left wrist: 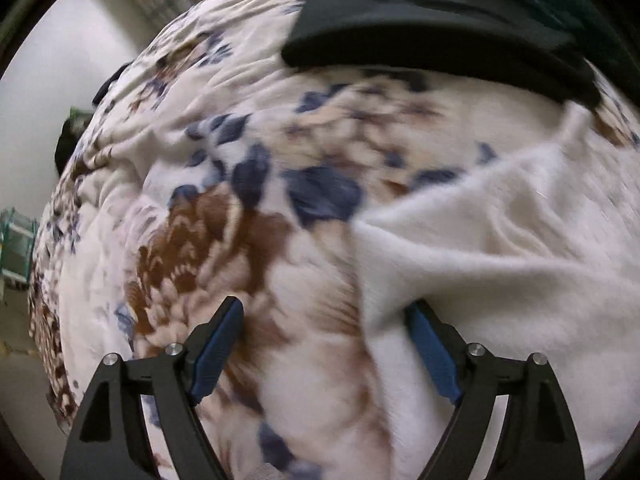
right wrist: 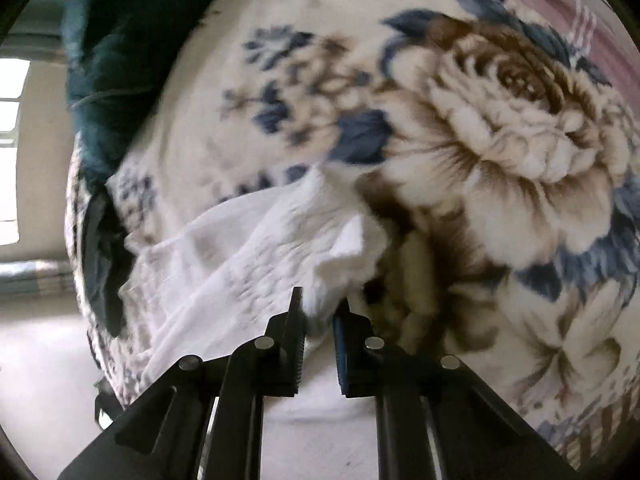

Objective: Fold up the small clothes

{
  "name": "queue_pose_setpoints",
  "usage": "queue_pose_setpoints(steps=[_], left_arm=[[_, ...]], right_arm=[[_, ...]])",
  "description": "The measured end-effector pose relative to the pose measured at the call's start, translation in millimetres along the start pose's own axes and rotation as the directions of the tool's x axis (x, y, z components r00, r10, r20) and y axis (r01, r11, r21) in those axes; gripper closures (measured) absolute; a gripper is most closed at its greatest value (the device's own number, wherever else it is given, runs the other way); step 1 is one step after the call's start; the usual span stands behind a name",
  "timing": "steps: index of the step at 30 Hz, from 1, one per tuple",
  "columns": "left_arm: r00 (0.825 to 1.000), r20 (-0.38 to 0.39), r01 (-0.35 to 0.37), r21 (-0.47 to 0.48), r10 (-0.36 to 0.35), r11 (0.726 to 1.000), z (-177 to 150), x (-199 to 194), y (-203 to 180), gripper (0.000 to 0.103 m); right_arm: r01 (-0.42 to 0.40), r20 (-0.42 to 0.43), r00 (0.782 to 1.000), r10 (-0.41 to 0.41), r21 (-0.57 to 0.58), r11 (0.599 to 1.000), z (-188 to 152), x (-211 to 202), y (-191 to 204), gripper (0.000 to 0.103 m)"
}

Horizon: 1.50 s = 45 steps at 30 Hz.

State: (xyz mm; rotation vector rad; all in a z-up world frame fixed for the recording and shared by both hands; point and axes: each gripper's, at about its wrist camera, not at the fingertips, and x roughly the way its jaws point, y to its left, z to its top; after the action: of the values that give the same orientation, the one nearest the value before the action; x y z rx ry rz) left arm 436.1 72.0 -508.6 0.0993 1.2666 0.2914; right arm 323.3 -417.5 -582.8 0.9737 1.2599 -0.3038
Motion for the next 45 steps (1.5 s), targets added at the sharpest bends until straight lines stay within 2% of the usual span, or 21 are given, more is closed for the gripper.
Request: queue_pose_setpoints(steps=[3,5,8,9,10,12,15,16,17,18,23,26,28,30,32,33,34,38,41,42,45], left_arm=[[1.000,-0.014,0.022,-0.007,-0.022,1.000,8.3,6.3,11.0,0.014],[1.000,0.000,0.016,0.024,-0.016,1.000,10.8,7.5,11.3,0.011],[0.999,-0.007,0.037,0.024,-0.037,0.999,10.6,13.4,16.4,0.004],[0.999,-0.013,0.050,0.019,-0.049,0.999,12.7,15.4,19.9,0.004],[0.998,-0.012,0.059,0.019,-0.059,0.998,13.2,13.7,21.1,0.004],[0.998,0.009,0.060,0.042,-0.061,0.997,12.6,7.3,19.4,0.004],[0.997,0.012,0.075,0.046,-0.076,0.996,12.6,8.1,22.3,0.004],[0.997,0.010,0.077,0.046,-0.078,0.996,13.7,11.0,23.6,0.004],[0.997,0.007,0.081,0.046,-0.081,0.996,13.9,14.3,24.3,0.004],[0.996,0.005,0.085,0.043,-0.086,0.995,14.3,16.1,24.8,0.004],[0.994,0.010,0.113,0.040,-0.113,0.993,23.2,13.7,31.9,0.004],[0.991,0.023,0.131,0.038,-0.132,0.991,25.9,5.3,37.3,0.004],[0.989,0.033,0.141,0.034,-0.142,0.989,26.8,-2.0,42.3,0.004],[0.986,0.035,0.163,0.032,-0.164,0.986,27.3,-11.5,48.5,0.004],[0.981,0.058,0.184,0.033,-0.186,0.982,24.5,-28.4,54.6,0.004],[0.980,0.071,0.185,0.040,-0.188,0.982,20.4,-39.2,55.1,0.004],[0.975,0.082,0.202,0.052,-0.205,0.978,12.8,-53.0,53.5,0.004],[0.970,0.086,0.216,0.144,-0.230,0.966,-34.1,-92.9,22.7,0.004],[0.991,0.060,0.101,0.269,-0.122,0.958,-77.3,-86.3,-15.8,0.003],[0.998,0.051,0.017,0.300,-0.033,0.954,-91.5,-71.8,-25.4,0.003],[0.994,0.033,-0.109,0.242,0.104,0.964,-101.9,-43.6,-9.6,0.002]], right_arm=[[0.012,-0.013,1.000,-0.012,-0.045,0.999,-15.5,-5.2,13.9,0.090],[0.064,-0.027,0.997,-0.066,-0.067,0.996,-21.4,-2.7,14.5,0.090],[0.074,-0.065,0.995,-0.073,0.013,0.997,-22.1,2.6,-2.8,0.090],[0.063,-0.074,0.995,-0.059,0.049,0.997,-20.4,3.7,-8.7,0.083],[0.055,-0.072,0.996,-0.049,0.084,0.995,-18.2,5.0,-11.8,0.066],[-0.008,-0.004,1.000,0.009,0.148,0.989,-13.2,3.4,-18.2,0.049],[-0.044,0.010,0.999,0.043,0.219,0.975,-7.1,14.9,-22.9,0.045],[-0.037,0.014,0.999,0.035,0.227,0.973,-7.2,18.7,-22.4,0.054],[-0.040,0.042,0.999,0.031,0.231,0.972,-9.3,19.9,-21.2,0.069],[-0.014,0.052,0.999,0.002,0.221,0.975,-11.6,20.5,-17.1,0.096],[-0.007,0.107,0.994,-0.013,0.188,0.982,-37.8,-8.0,5.6,0.096],[0.053,0.051,0.997,-0.065,0.197,0.979,-40.8,-2.5,-7.1,0.094],[0.082,-0.045,0.996,-0.074,0.201,0.976,-38.6,14.1,-19.2,0.085],[0.078,-0.068,0.996,-0.066,0.188,0.979,-41.8,10.5,-23.1,0.083],[0.088,-0.048,0.995,-0.083,0.108,0.990,-46.3,-7.7,-14.9,0.055],[0.081,-0.041,0.996,-0.078,0.069,0.994,-49.1,-16.6,-10.3,0.033],[0.069,-0.038,0.997,-0.068,0.033,0.997,-52.7,-26.7,-7.0,0.024],[0.082,-0.067,0.994,-0.087,-0.077,0.994,-62.9,-49.0,-4.2,0.024],[0.078,-0.111,0.990,-0.090,-0.105,0.991,-63.9,-46.8,-16.3,0.024],[0.064,-0.128,0.989,-0.079,-0.113,0.992,-64.6,-42.8,-21.2,0.024],[0.055,-0.168,0.983,-0.077,-0.129,0.990,-56.3,-32.3,-30.0,0.024]])
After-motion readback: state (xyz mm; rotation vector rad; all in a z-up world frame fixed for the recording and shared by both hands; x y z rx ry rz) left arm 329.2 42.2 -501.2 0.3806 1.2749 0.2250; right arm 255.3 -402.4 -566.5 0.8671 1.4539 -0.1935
